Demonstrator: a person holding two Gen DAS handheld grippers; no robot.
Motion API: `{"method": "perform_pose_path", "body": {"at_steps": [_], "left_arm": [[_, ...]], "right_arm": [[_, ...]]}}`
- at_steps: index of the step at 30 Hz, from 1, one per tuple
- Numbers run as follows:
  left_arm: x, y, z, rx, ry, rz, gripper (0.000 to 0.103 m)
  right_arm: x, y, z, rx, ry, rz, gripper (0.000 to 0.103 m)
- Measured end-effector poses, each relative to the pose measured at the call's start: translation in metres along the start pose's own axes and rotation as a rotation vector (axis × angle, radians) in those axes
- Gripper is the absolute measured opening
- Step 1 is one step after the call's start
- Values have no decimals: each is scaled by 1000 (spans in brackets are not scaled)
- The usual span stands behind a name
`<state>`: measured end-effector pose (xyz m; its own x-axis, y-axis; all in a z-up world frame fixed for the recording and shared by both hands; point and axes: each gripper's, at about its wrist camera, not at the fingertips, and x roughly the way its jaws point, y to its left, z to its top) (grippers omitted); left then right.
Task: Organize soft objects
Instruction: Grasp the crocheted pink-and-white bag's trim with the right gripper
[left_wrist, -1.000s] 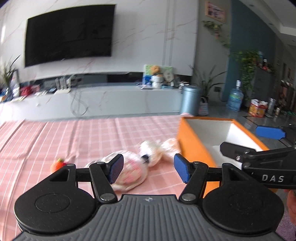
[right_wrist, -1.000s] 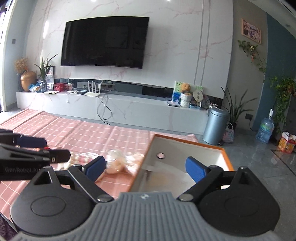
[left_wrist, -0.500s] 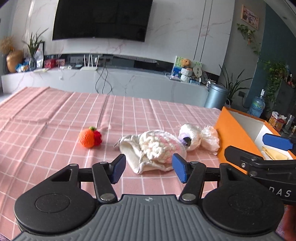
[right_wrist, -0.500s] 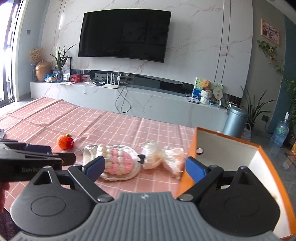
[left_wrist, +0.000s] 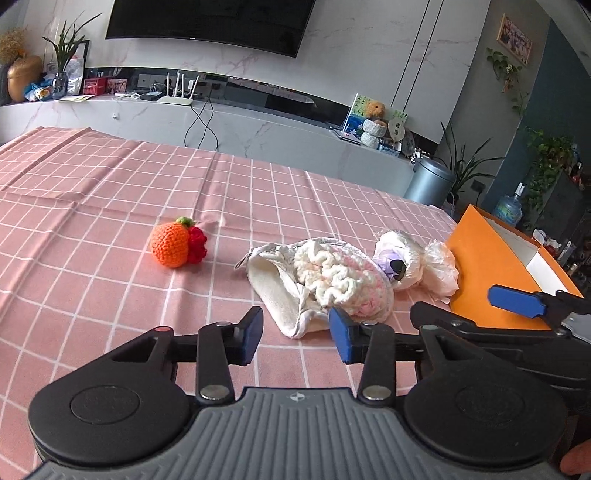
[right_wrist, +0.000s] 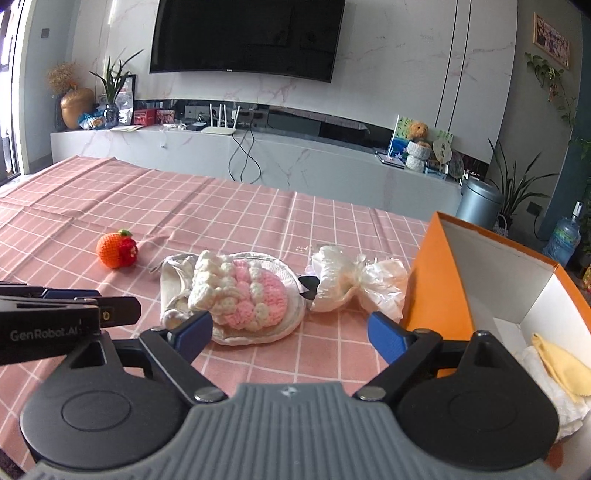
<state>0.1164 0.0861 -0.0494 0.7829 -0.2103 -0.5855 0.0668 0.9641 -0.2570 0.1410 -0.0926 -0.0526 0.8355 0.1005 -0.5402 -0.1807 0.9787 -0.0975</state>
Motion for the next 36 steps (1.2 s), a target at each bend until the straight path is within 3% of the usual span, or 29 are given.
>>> {"method": "perform_pose_path", "body": {"at_steps": [8, 14, 16, 20, 26, 27, 29, 36], "left_arm": [[28, 18, 15, -37, 48, 52, 51], [36, 31, 17, -64, 71, 126, 47], [36, 35, 16, -70, 79, 142, 46], [34, 35, 13, -75, 85, 128, 46], [29, 27, 7, -55, 97, 116, 46], [26, 25, 5, -47, 99, 113, 46], [18, 21, 1, -34, 102, 112, 46], [-5, 14, -12, -24, 111, 116, 46]], "right_arm": [[37, 3, 16, 44, 26, 46, 81], [61, 12, 27, 116, 32, 111, 80], [75, 17, 27, 117, 73, 130, 80], [97, 19, 17, 158, 164, 180, 61], [80, 32, 5, 15, 95, 185, 33], [76, 32, 4, 5, 89, 193, 19], [68, 31, 1, -4, 103, 245, 19], [33, 39, -21, -63, 107, 308, 18]]}}
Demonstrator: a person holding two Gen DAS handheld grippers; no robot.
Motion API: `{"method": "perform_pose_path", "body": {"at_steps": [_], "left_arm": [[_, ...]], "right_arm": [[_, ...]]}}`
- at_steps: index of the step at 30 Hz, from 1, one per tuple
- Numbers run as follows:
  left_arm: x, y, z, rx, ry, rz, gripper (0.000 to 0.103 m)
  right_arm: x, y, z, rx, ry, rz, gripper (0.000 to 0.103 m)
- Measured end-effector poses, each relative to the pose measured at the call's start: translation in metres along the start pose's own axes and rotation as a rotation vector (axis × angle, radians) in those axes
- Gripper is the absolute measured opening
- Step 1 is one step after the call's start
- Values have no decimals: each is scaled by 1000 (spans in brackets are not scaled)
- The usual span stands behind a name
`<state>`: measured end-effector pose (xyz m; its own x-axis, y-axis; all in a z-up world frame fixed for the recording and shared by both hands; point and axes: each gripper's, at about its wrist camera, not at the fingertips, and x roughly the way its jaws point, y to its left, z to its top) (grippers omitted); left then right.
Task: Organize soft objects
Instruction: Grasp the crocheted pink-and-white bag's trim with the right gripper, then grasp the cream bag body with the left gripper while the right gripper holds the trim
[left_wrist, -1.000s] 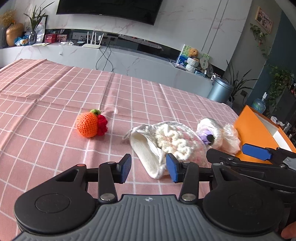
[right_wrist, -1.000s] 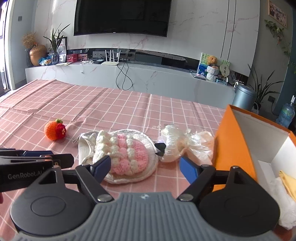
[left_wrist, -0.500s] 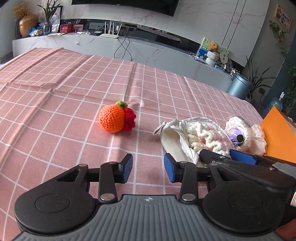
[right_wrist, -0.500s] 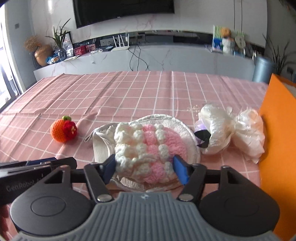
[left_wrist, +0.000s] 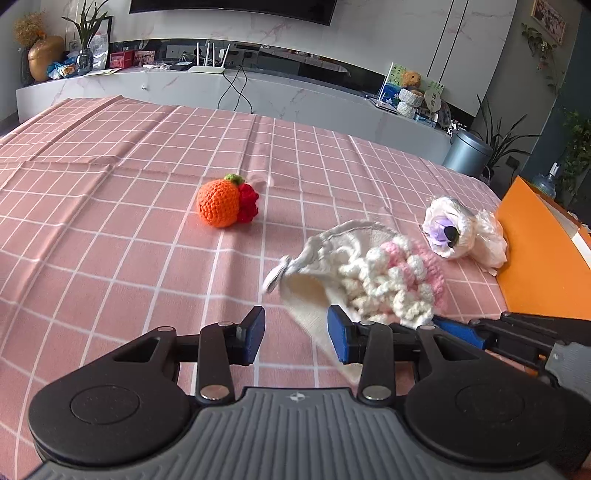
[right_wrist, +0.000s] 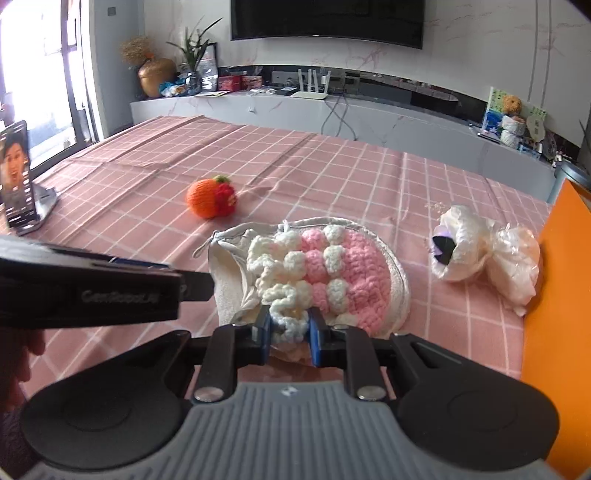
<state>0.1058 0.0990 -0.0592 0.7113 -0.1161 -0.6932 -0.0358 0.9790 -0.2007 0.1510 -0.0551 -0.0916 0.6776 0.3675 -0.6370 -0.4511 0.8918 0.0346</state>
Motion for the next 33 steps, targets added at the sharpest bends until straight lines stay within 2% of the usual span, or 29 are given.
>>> {"method": "perform_pose_path", "body": {"at_steps": [4, 8, 15, 17, 21, 25, 26, 29, 30, 33], "left_arm": [[-10, -4, -5, 3, 0, -4, 46], [-23, -9, -7, 13, -24, -14, 46], [-33, -18, -8, 37, -40, -20, 47], [-36, -21, -8, 48, -41, -34, 54], [-38, -29, -11, 101, -49, -66, 62], [-36, -32, -14, 165, -51, -87, 66], [-34, -31, -14, 169, -52, -90, 69], [-28, -25, -8, 191, -47, -88, 76], [-25, -22, -5, 197, -47, -82, 77], [-18, -16, 4, 215, -46, -88, 83]], "right_arm": [[-22, 13, -10, -25, 9, 54, 18], [-48, 17, -17, -55, -11, 56, 18], [-90, 10, -22, -95, -84, -36, 18], [-91, 9, -23, -128, -63, -85, 18], [-80, 4, -33, -109, 22, -115, 19], [-70, -1, -45, -92, 80, -111, 28], [-71, -2, -46, -79, 80, -104, 29], [-80, -5, -43, -56, 36, -96, 42], [-83, -5, -40, -52, 19, -101, 49], [-85, -5, -34, -56, -9, -117, 55]]}}
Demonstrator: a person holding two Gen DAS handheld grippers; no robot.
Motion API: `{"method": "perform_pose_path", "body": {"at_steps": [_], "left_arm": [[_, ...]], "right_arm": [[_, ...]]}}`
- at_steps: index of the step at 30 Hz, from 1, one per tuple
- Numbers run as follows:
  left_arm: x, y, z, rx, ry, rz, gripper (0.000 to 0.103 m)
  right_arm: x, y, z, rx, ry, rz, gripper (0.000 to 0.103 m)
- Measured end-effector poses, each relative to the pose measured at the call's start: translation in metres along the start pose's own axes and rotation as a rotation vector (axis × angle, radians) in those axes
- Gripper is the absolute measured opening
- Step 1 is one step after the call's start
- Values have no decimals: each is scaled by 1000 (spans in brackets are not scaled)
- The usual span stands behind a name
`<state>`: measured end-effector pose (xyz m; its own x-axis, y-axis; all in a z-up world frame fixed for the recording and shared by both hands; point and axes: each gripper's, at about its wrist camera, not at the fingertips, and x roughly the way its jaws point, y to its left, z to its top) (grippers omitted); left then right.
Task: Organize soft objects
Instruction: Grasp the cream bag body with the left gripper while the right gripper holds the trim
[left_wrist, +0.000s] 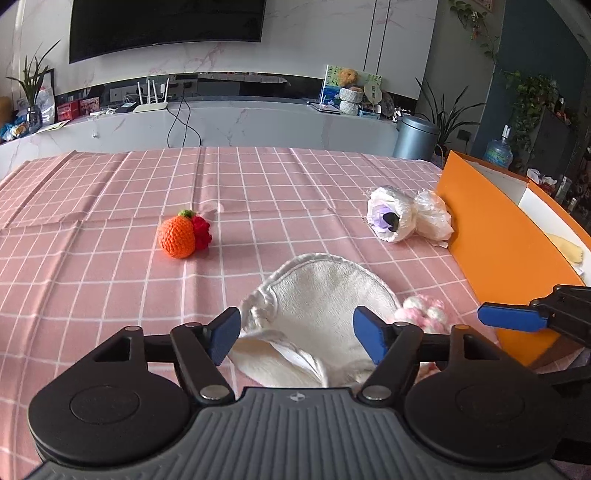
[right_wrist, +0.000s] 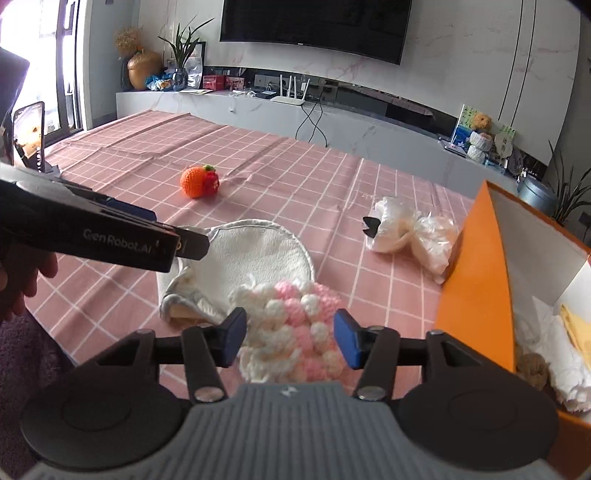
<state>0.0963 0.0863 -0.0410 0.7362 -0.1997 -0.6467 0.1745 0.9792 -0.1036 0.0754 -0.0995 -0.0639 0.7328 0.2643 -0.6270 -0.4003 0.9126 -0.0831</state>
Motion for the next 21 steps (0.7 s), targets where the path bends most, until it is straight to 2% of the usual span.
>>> {"method": "perform_pose_path", "body": {"at_steps": [3, 8, 14, 16, 19, 21], "left_arm": [[10, 4, 7, 25, 8, -2, 85], [28, 10, 9, 42, 41, -20, 86], [42, 9, 4, 50, 62, -40, 88], [47, 9, 4, 50, 74, -33, 89], [62, 11, 0, 47, 154, 10, 85], [61, 6, -4, 79, 137, 26, 81]], "right_arm": [[11, 3, 5, -14, 20, -9, 61], [34, 5, 4, 7, 76, 2, 61], [47, -3, 0, 72, 88, 33, 62], [48, -6, -3, 86, 84, 47, 60], [49, -7, -4, 89, 77, 54, 53], [49, -9, -4, 100, 72, 54, 48]]}}
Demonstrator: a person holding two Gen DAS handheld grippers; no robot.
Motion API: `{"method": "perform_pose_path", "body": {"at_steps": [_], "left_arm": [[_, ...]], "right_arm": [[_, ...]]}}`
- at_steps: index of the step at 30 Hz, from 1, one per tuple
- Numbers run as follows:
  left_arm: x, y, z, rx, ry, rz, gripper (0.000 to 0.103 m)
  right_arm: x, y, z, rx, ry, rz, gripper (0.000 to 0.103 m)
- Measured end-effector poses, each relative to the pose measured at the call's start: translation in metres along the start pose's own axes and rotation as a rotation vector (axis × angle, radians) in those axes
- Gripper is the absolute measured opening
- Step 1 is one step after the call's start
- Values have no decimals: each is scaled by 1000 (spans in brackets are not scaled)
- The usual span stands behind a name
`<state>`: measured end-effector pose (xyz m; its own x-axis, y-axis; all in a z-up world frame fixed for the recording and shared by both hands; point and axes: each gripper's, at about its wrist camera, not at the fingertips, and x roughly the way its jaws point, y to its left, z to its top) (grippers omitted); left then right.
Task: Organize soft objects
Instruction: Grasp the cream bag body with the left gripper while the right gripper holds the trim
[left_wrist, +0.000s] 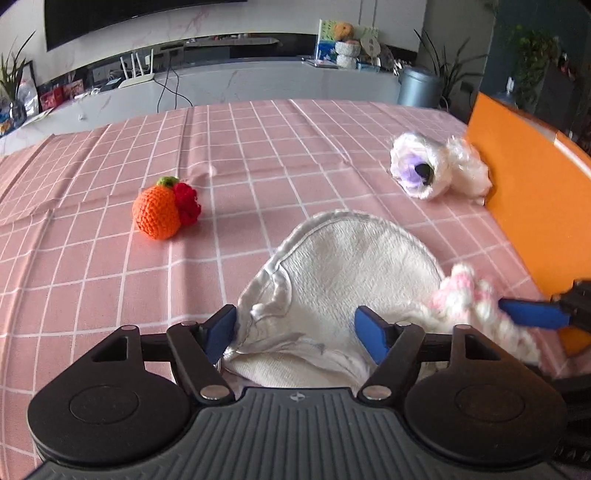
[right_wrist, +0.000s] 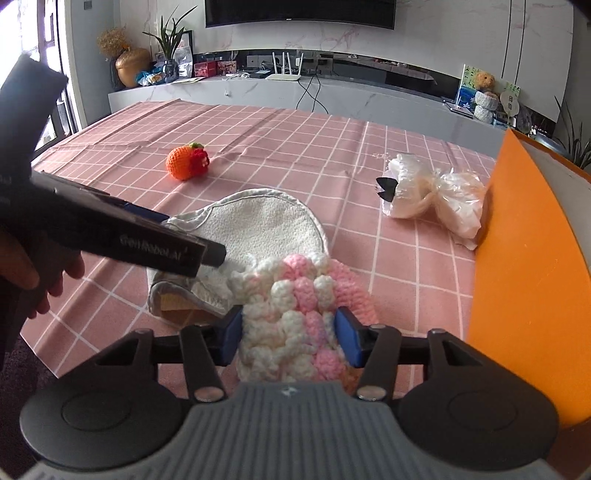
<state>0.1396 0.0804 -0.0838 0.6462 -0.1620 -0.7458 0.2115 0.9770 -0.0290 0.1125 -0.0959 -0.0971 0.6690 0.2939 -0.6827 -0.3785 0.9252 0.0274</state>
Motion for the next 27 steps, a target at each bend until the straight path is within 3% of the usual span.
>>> {"method": "perform_pose_path", "body": {"at_steps": [4, 9, 11, 13, 16, 27], "left_arm": [[-7, -4, -7, -24, -17, 9, 73], [-17, -16, -14, -23, -43, 23, 50], [-21, -23, -15, -12, -53, 17, 33], [-25, -35, -16, 8, -72, 11, 27], [-33, -49, -19, 35, -104, 35, 24], [-72, -51, -16, -19, -175, 75, 23]], "right_arm": [[0, -2, -1, 12, -11, -8, 41], [0, -5, -2, 24, -17, -14, 37], [0, -8, -1, 35, -16, -4, 37], [0, -8, -1, 33, -16, -3, 37], [-1, -10, -2, 37, -23, 3, 36], [-29, -7, -1, 21, -97, -3, 29]]}}
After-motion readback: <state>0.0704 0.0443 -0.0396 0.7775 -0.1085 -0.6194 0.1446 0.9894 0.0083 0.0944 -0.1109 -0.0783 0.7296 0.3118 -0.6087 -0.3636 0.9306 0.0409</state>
